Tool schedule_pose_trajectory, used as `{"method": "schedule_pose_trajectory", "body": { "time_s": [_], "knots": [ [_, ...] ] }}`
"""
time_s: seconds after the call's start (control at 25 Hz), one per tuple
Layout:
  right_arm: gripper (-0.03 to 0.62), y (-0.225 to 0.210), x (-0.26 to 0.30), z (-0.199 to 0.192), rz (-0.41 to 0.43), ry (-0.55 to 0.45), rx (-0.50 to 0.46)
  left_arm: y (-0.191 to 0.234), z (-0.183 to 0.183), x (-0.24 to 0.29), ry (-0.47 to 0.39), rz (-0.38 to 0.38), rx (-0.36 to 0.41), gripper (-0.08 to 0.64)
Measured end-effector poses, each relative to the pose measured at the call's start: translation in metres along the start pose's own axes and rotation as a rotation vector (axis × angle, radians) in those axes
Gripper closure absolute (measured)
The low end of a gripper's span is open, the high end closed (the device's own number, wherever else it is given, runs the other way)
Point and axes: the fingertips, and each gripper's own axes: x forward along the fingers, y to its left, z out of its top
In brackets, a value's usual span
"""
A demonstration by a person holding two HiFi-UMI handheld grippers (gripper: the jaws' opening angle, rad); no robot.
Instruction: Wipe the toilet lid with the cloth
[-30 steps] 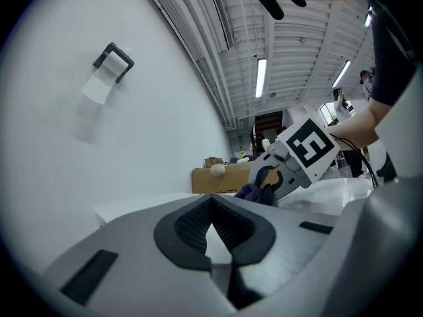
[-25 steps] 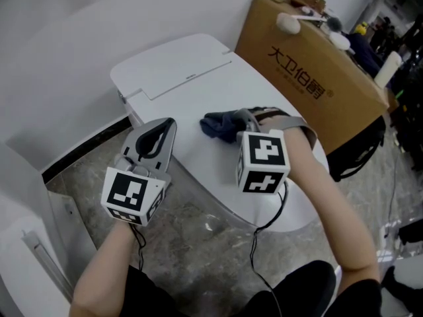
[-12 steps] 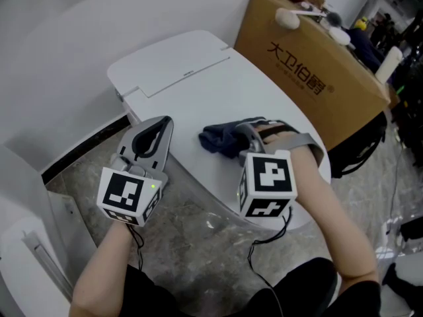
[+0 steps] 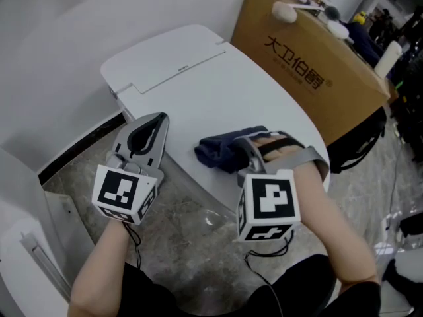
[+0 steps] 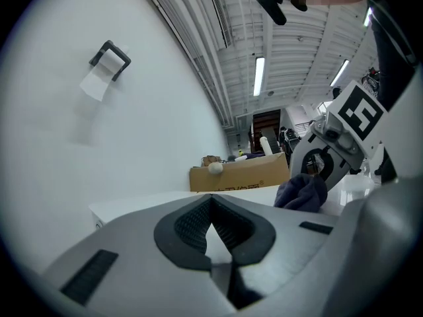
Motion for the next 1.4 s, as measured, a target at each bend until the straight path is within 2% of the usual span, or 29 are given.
{"method": "schedule_pose_trajectory", "body": {
  "time_s": [0.52,0.72,0.84,1.0,1.4],
  "knots": [
    [0.526,0.019,-0.018,0.001,0.005,-0.015,0.024,0.001,-0.002,0.003,0.004,-0.001,-0.002,0.549],
    [0.526,0.013,-0.020,-0.001,-0.030,-0.018,0.029,0.001,-0.001,0.001,0.003,-0.005,-0.002,0.549],
    [0.526,-0.018,-0.017,-0.017,-0.082,-0.006,0.077,0.001,0.003,-0.002,-0.007,-0.008,-0.003,0.549],
    [0.526,-0.076,-0.004,-0.043,-0.163,0.040,0.090,0.001,0.006,-0.005,-0.016,-0.008,-0.004,0.549],
    [0.526,-0.185,0.067,-0.096,-0.246,0.134,0.101,-0.010,0.015,-0.008,-0.028,-0.030,0.006,0.549]
  ]
}}
